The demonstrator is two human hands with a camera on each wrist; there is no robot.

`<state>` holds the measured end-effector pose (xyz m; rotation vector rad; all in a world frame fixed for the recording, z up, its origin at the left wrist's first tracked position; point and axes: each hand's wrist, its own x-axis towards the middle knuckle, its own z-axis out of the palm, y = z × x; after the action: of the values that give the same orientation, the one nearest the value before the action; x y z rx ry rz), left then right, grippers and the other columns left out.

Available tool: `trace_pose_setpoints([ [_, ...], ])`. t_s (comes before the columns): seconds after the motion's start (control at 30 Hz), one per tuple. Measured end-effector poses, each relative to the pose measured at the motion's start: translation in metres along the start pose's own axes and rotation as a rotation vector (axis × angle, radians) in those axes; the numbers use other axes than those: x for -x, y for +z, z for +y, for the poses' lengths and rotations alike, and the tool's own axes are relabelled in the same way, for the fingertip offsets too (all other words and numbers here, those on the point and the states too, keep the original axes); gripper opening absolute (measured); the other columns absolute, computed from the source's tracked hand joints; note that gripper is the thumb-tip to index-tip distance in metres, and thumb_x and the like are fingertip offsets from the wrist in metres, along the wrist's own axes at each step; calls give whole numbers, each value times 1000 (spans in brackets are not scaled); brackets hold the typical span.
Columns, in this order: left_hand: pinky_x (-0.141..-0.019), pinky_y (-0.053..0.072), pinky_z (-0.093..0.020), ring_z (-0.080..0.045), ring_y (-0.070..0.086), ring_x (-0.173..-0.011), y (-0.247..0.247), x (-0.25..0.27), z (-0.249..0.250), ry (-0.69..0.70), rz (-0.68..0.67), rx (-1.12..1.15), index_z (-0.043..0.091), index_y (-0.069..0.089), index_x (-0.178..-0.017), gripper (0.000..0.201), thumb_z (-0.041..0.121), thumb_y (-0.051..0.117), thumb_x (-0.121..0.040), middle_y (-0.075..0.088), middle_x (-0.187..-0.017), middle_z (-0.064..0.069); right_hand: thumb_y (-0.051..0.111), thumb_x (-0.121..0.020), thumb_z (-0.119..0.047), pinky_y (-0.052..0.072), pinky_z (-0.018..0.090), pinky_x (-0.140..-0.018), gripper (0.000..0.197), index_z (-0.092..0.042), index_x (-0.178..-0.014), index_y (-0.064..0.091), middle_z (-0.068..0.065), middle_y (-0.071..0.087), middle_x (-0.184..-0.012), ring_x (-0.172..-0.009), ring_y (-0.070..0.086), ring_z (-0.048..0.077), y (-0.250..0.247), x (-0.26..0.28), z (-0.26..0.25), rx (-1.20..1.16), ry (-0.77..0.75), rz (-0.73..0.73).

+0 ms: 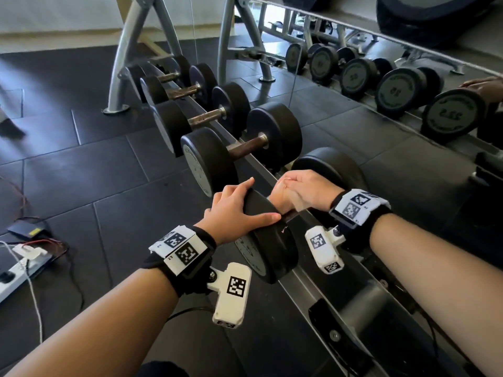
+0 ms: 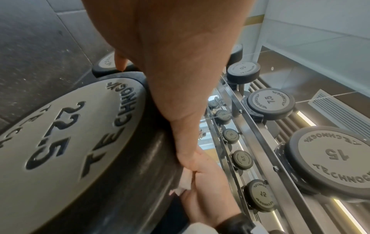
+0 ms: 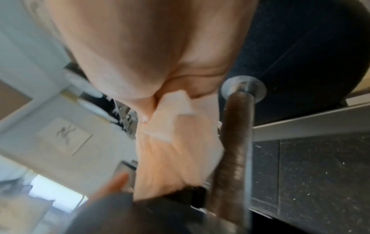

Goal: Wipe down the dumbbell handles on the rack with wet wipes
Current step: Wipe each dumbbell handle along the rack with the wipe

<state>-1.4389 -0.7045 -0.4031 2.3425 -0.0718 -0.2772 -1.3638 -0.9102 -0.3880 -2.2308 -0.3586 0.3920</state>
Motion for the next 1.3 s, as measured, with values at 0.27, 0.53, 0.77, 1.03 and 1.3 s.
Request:
trace_pose_setpoints([
  [0.27, -111, 27, -50, -18, 39, -135, -73, -29, -12, 42, -13, -94, 41, 39, -143, 62, 64, 55, -88, 49, -142, 12, 45, -101, -13, 50, 26, -79, 27, -19, -93, 70, 9, 69, -105, -95, 62, 21, -36, -25, -49, -177, 171, 168],
  [0.53, -113, 24, -47, -23, 27, -139, -102, -96, -42, 59, 320, -201, 38, 30, -145, 74, 53, 67, -82, 35, -149, 7, 51, -89, 0, 57, 44, -71, 27, -2, -115, 54, 18, 61, -102, -87, 65, 30, -28, -79, -54, -576, 321, 181],
  [0.77, -121, 13, -47, -21, 18, -145, -101, -133, -66, 5, 351, -179, 33, 28, -144, 92, 63, 74, -70, 33, -152, 4, 66, -84, -18, 56, 46, -87, 11, -22, -93, 62, 6, 68, -96, -94, 67, 27, -18, -149, -29, -183, 206, 257],
  [1.03, -121, -2, -56, -9, 5, -149, -102, -125, -68, -11, 307, -240, 38, 20, -150, 94, 73, 63, -73, 17, -160, 17, 66, -90, -21, 46, 16, -72, 13, -25, -82, 74, -2, 74, -85, -87, 68, 14, -9, -189, -54, -81, -17, 199],
  [1.3, -120, -1, -59, -14, 5, -149, -102, -130, -71, -15, 289, -249, 38, 17, -150, 97, 74, 63, -72, 16, -160, 12, 60, -93, -23, 49, 25, -87, 17, -30, -103, 71, -9, 74, -97, -95, 67, 14, 0, -208, -57, 430, -245, 269],
])
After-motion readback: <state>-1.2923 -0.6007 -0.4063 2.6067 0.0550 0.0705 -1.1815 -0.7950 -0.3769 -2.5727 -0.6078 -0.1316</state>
